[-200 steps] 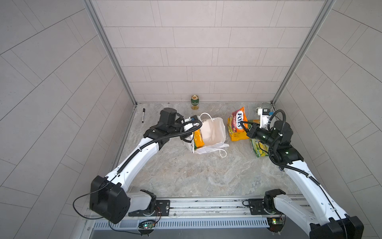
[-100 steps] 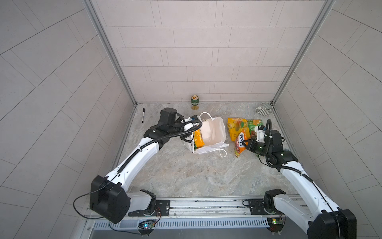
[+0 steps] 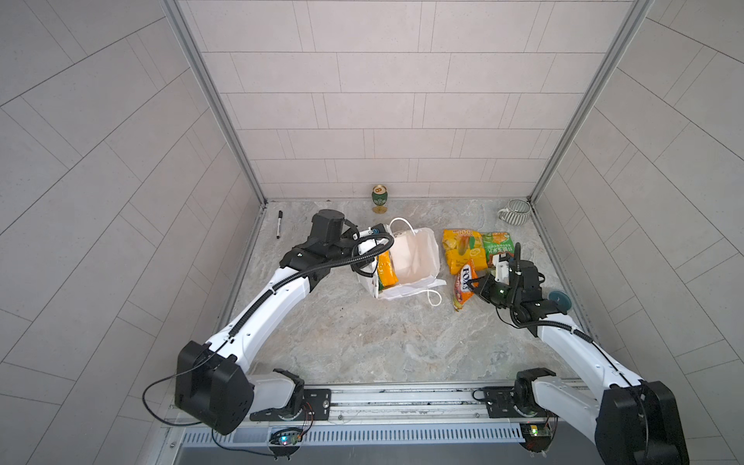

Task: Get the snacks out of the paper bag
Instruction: 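Lower the Savoria pack onto the table beside the yellow pack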

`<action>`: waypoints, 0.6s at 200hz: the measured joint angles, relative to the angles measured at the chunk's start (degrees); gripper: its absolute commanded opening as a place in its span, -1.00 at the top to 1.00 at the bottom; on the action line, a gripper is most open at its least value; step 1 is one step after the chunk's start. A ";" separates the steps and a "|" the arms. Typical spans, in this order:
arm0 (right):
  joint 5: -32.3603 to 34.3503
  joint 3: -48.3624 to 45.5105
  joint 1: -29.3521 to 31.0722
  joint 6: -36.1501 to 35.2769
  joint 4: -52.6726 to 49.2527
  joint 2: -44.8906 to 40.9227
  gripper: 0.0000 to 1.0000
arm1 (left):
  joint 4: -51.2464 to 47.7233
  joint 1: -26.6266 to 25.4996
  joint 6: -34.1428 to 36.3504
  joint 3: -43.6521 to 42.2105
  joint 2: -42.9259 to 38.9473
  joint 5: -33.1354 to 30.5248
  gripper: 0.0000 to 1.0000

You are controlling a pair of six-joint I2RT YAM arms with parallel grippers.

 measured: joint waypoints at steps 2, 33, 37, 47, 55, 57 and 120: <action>-0.20 -0.22 0.00 0.22 0.50 0.00 1.00 | 0.00 0.00 -0.02 0.00 0.00 0.00 1.00; -1.64 -1.31 0.00 1.46 3.13 0.00 1.00 | 0.02 0.00 0.00 0.00 0.00 -0.02 1.00; -1.64 -1.31 0.00 1.33 3.13 0.00 1.00 | 0.02 0.00 0.00 0.00 0.00 -0.02 1.00; -1.38 -1.31 0.00 0.50 2.62 0.00 1.00 | 0.02 0.00 0.00 0.00 0.00 -0.02 1.00; -1.05 -1.29 0.00 -0.31 2.12 0.00 0.93 | 0.02 0.00 0.00 0.00 0.00 -0.02 1.00; -0.94 -1.29 0.00 -0.48 2.03 0.00 0.91 | 0.02 0.00 0.00 0.00 0.00 -0.02 1.00; 2.56 0.39 -0.39 -6.43 -4.35 0.13 0.48 | 0.02 0.00 -0.02 0.00 0.00 -0.04 1.00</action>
